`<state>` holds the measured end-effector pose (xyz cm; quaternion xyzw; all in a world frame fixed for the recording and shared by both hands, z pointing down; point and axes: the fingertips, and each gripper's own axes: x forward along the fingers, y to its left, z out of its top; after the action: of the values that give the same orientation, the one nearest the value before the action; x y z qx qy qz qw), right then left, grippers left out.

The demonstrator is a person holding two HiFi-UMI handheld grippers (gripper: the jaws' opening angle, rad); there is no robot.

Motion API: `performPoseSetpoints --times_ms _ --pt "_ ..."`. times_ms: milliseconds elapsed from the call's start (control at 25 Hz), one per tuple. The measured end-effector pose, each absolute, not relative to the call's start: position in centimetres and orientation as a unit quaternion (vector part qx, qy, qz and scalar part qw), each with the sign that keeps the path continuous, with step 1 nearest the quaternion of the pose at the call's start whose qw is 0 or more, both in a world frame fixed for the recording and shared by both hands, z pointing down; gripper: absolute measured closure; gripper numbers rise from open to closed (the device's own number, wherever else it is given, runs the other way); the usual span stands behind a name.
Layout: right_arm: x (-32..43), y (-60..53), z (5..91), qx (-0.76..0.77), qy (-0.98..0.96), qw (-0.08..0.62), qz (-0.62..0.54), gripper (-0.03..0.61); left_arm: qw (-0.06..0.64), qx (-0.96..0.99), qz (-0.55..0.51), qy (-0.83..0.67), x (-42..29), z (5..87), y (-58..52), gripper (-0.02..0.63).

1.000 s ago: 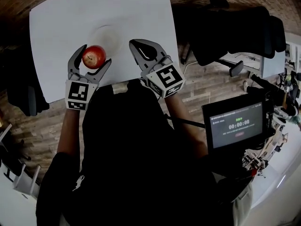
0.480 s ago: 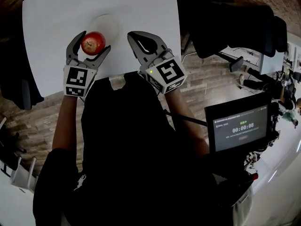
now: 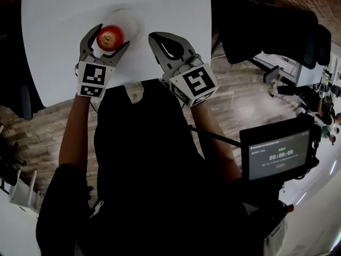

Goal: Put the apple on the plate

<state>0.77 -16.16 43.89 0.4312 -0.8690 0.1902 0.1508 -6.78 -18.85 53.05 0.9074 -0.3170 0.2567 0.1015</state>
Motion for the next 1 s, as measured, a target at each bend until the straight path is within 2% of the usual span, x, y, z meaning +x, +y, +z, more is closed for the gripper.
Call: performPoseSetpoints --times_ms 520,1000 --pt "2.0 -15.6 46.9 0.438 -0.86 0.157 0.21 0.575 0.089 0.905 0.295 -0.295 -3.9 58.9 -18.9 0.193" --pt "3.2 -15.1 47.2 0.453 -0.848 0.161 0.223 0.575 0.09 0.901 0.304 -0.297 -3.4 60.6 -19.5 0.193"
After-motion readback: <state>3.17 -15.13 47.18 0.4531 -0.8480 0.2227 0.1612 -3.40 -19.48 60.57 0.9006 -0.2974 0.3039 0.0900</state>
